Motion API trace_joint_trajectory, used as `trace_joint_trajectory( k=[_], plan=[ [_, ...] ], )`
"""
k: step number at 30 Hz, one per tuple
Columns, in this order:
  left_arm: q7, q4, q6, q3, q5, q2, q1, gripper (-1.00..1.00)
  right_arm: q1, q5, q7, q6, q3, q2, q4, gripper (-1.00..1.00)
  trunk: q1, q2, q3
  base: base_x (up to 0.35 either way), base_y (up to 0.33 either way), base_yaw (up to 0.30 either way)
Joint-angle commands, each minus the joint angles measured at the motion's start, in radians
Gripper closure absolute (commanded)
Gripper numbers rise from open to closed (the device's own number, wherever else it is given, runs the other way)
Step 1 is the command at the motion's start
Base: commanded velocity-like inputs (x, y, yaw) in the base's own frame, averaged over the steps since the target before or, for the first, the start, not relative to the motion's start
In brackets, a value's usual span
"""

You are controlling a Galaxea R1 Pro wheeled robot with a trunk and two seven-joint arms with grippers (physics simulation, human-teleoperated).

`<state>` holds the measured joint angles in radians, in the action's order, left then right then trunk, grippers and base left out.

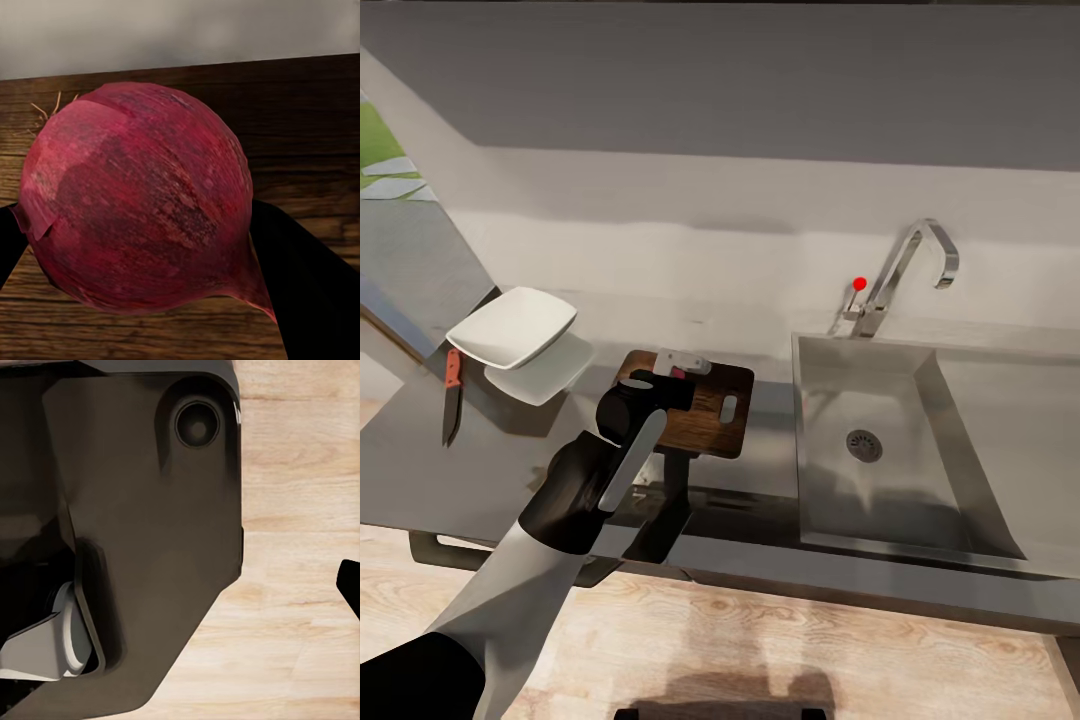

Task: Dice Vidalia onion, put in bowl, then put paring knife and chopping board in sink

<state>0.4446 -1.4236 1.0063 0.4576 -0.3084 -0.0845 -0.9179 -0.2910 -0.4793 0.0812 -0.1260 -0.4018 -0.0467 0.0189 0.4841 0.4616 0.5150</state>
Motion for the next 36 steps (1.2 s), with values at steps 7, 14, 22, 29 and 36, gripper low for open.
trace_joint_trajectory(
  k=[7, 14, 22, 29, 36],
  plan=[
    [0.009, 0.006, 0.003, 0.001, -0.009, 0.0, -0.001, 1.0, 0.0, -0.009, 0.003, -0.003, -0.009, -0.001, -0.001, -1.0, 0.0, 0.001, 0.001, 0.0, 0.0, 0.0],
    [0.009, 0.005, 0.003, 0.001, -0.009, 0.0, -0.001, 1.0, 0.0, -0.009, 0.003, -0.003, -0.009, -0.001, -0.001, -1.0, 0.0, 0.001, 0.001, 0.0, 0.0, 0.0],
    [0.009, 0.001, 0.003, 0.001, -0.009, 0.0, -0.001, -1.0, 0.0, -0.009, 0.003, -0.003, -0.008, 0.0, -0.001, -1.0, 0.0, 0.001, 0.001, 0.0, 0.0, 0.0],
    [0.009, 0.003, 0.003, 0.002, -0.009, 0.0, -0.001, -1.0, 0.0, -0.009, 0.02, -0.003, -0.009, 0.0, -0.001, -1.0, 0.0, 0.001, 0.001, 0.0, 0.0, 0.0],
    [0.009, 0.001, 0.003, 0.002, -0.009, -0.001, -0.001, -1.0, 0.0, -0.009, 0.024, -0.003, -0.009, -0.001, -0.001, -1.0, 0.0, 0.001, 0.001, 0.0, 0.0, 0.0]
  ],
)
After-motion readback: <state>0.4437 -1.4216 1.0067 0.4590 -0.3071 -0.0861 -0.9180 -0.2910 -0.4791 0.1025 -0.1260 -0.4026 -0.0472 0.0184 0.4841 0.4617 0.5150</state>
